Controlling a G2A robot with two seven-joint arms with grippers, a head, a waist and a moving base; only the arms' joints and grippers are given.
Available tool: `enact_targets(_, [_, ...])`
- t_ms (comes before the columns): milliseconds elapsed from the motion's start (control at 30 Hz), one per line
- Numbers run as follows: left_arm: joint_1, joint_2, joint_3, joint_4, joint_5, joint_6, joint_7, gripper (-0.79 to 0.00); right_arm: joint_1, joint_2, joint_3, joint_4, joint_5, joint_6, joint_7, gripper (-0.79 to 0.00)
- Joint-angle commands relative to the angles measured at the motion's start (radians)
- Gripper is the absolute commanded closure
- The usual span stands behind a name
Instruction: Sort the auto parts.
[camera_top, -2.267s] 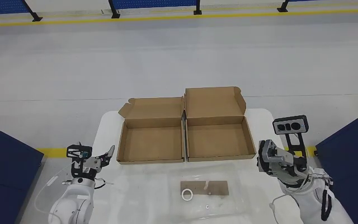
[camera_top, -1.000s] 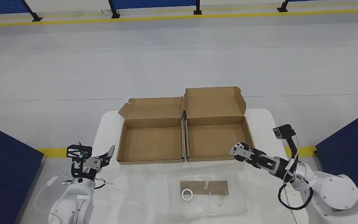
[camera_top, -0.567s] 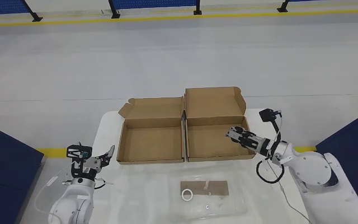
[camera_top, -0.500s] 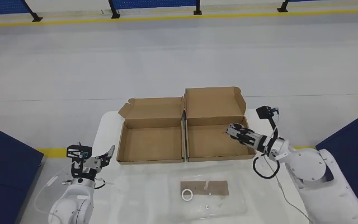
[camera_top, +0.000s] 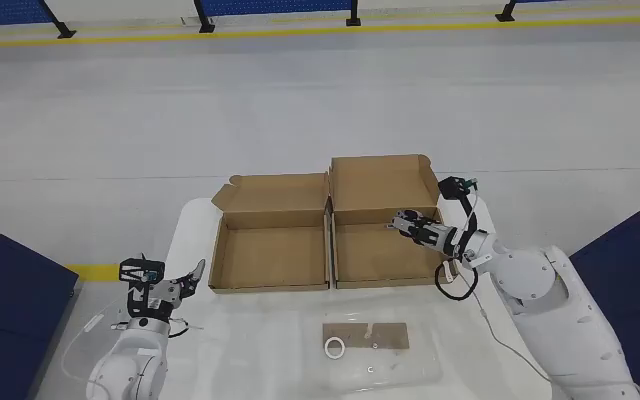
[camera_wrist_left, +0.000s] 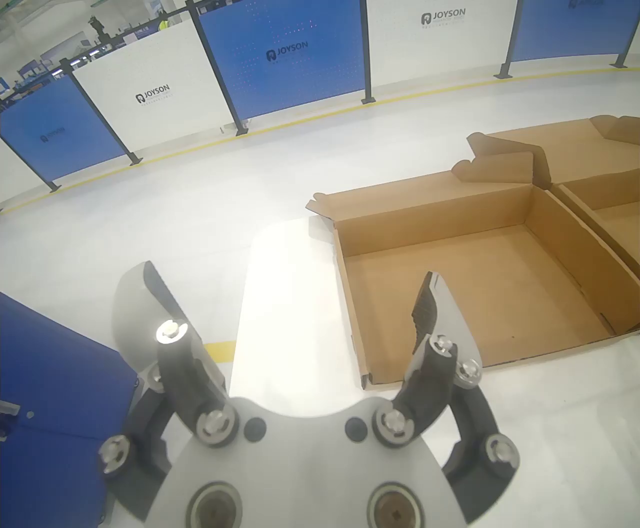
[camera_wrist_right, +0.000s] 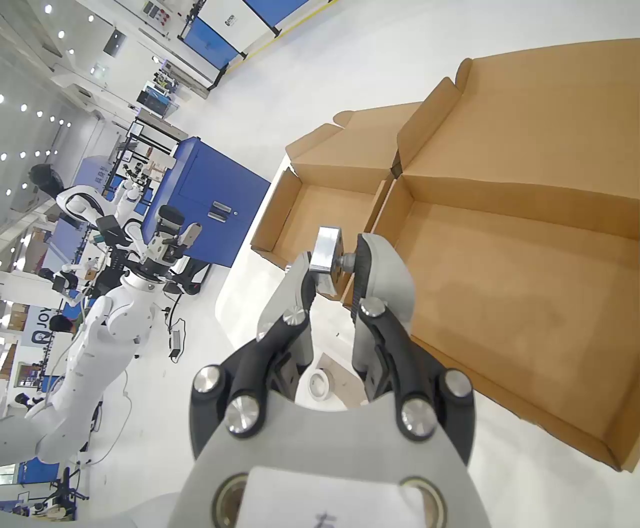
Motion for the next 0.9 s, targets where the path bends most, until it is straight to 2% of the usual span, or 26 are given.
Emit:
enact_targets(0, [0.000, 0.000, 0.000, 0.000, 0.000, 0.000, 0.000, -0.785, 0.000, 0.000, 0.000, 0.000, 0.000, 0.000, 0.000, 0.000])
enact_targets(233, [0.000, 0.000, 0.000, 0.000, 0.000, 0.000, 0.000, -0.785, 0.005, 0.000, -0.009, 0.019, -0.030, 0.016, 0.004, 0.000])
enact_targets(367, [0.000, 0.000, 0.000, 0.000, 0.000, 0.000, 0.000, -0.785, 0.094, -0.004, -0.041, 0.101, -0.077, 0.072, 0.067, 0.000])
enact_targets(633, [0.000, 0.000, 0.000, 0.000, 0.000, 0.000, 0.000, -0.785, 0.313, -0.038, -0.235, 0.343, -0.244, 0.106, 0.131, 0.000])
enact_targets(867, [0.000, 0.000, 0.000, 0.000, 0.000, 0.000, 0.000, -0.785, 0.380, -0.073, -0.351, 0.498, -0.305, 0.150, 0.112, 0.000])
